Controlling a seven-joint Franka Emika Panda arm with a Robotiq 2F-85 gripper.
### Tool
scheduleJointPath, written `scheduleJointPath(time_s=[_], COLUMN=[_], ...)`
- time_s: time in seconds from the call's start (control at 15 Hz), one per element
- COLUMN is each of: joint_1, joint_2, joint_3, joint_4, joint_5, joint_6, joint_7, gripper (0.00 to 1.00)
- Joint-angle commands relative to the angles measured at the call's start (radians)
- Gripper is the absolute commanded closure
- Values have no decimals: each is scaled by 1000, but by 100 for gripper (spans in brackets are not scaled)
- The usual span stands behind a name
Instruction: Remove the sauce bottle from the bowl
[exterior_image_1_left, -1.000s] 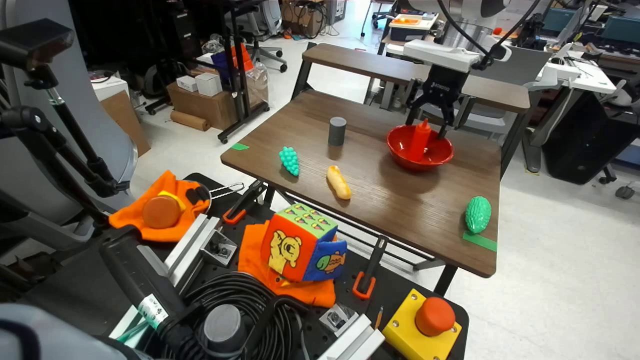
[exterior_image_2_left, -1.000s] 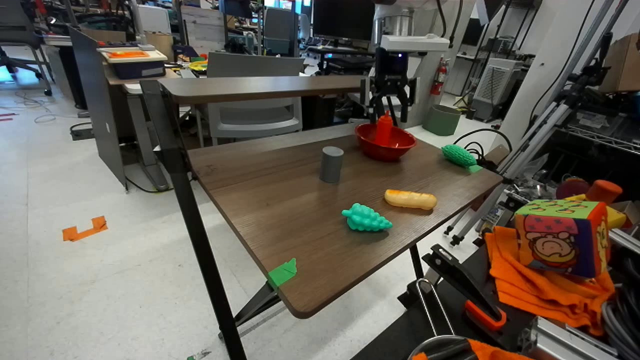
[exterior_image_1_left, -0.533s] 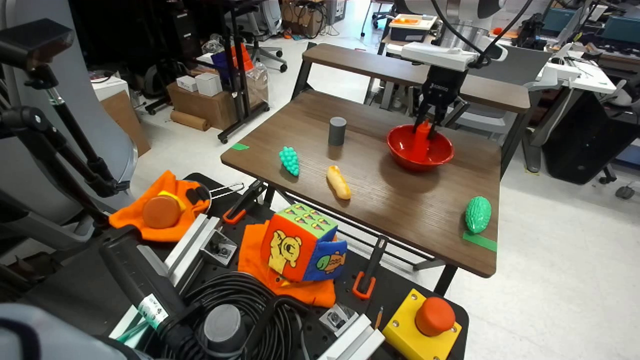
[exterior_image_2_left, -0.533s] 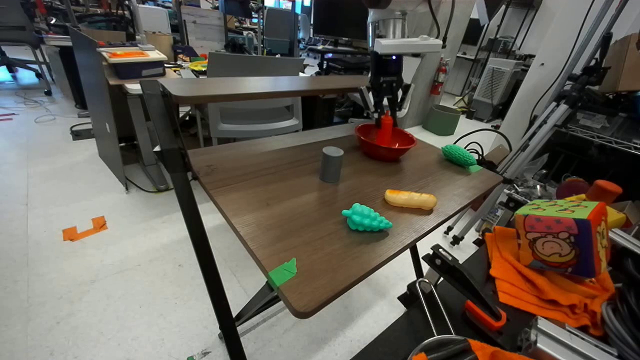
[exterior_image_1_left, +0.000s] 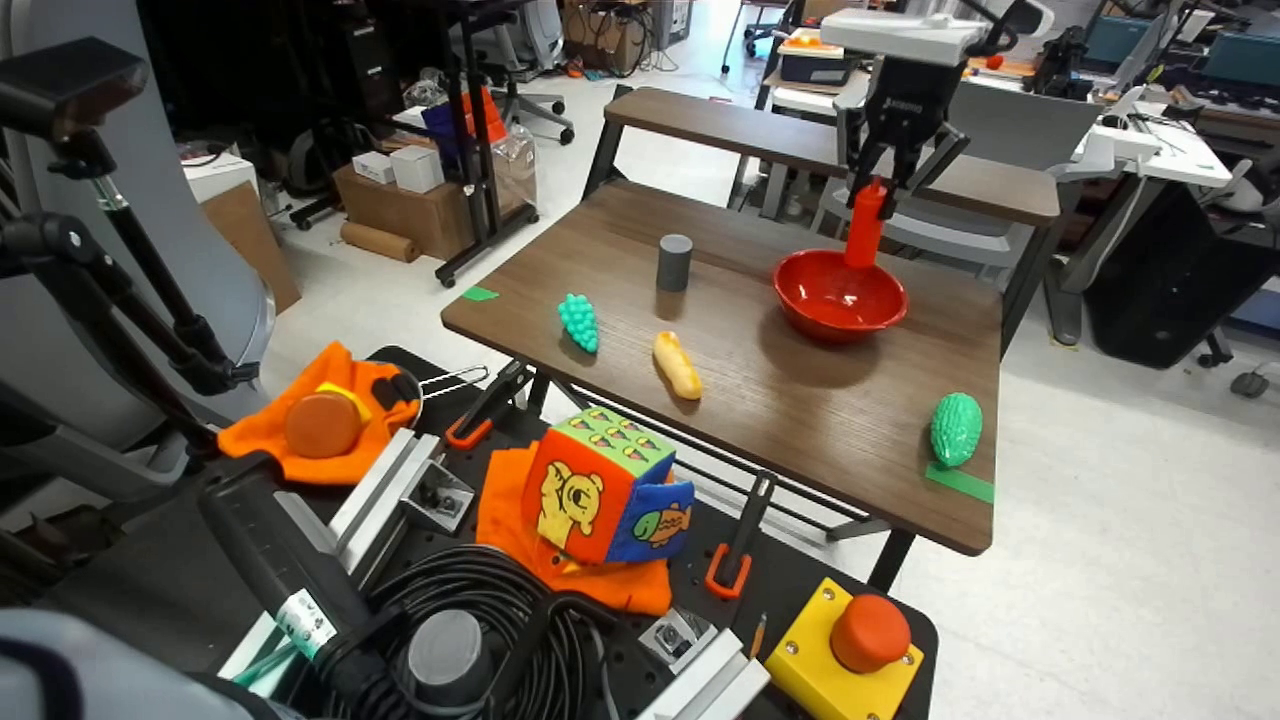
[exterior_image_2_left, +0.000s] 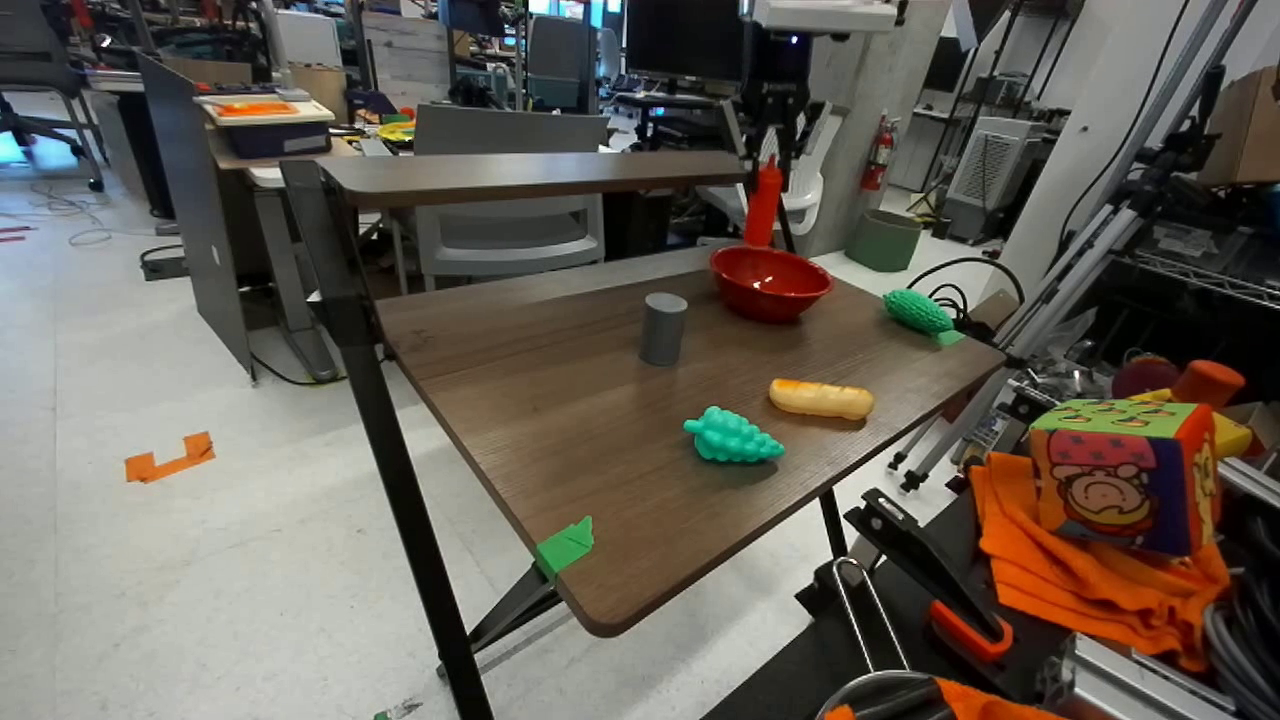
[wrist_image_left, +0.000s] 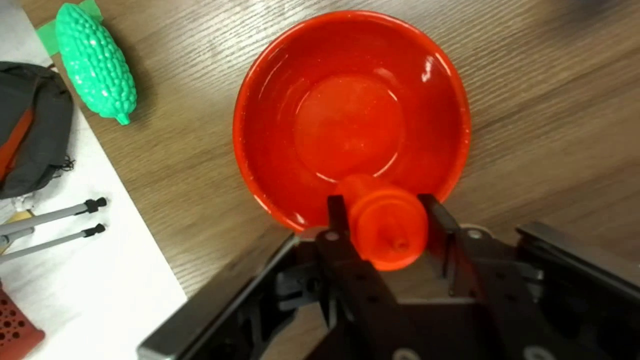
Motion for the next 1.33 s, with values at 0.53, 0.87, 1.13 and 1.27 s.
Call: scheduleJointPath(time_s=[0.53, 0.87, 1.13, 1.27], joint_1=[-125, -169, -196, -210], joint_2=[-110, 4, 116, 172], joint_3=[-18, -20, -13, 1], joint_4=[-27, 74, 184, 238], joint_5=[47, 42, 46, 58], joint_6=[35, 22, 4, 5], joint_7=[-35, -79, -109, -137], gripper=[86, 86, 86, 86])
